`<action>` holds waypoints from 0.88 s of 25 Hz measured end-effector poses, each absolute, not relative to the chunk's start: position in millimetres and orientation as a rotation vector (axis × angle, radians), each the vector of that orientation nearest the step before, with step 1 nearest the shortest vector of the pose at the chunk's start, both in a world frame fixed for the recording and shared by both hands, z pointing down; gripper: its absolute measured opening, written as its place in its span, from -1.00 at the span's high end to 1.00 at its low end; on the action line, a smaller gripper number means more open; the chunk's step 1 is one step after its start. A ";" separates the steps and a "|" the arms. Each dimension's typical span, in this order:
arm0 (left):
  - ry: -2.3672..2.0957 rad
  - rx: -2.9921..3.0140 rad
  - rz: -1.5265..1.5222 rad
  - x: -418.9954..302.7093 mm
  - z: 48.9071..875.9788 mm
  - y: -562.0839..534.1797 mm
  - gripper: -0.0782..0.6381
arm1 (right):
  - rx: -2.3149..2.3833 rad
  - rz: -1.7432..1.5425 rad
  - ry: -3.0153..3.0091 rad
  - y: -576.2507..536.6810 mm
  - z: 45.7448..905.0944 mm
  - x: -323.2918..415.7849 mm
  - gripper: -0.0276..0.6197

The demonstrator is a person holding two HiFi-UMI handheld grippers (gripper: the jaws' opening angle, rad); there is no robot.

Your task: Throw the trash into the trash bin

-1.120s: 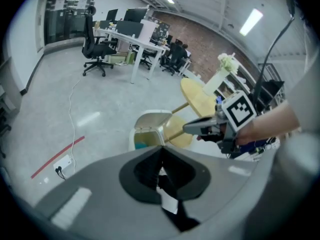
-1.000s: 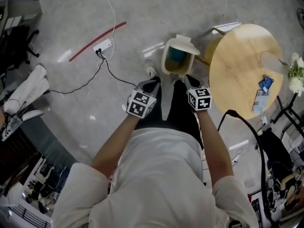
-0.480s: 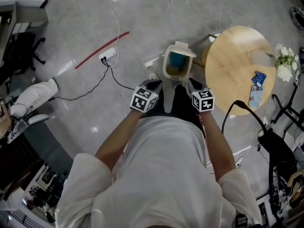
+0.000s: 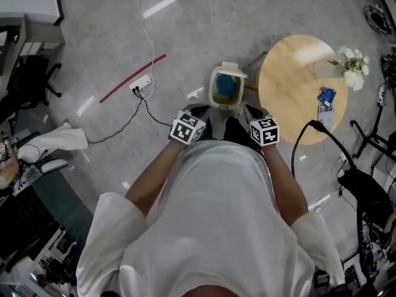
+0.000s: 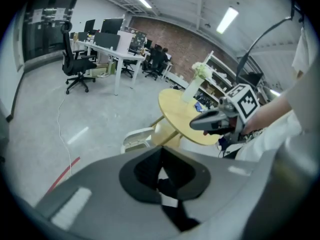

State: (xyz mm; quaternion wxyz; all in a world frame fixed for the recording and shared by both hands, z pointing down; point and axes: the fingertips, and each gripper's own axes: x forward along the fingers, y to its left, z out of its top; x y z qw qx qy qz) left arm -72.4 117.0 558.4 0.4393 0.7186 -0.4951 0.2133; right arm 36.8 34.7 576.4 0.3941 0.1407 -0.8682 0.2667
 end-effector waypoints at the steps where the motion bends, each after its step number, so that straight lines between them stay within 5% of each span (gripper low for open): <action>1: -1.225 1.791 0.528 -70.5 556.0 116.1 0.76 | 0.358 0.679 -2.208 35.2 573.1 37.4 0.91; 22: -1.162 1.834 0.545 -64.9 528.5 104.6 0.77 | 0.418 0.684 -2.256 27.1 540.1 44.0 0.91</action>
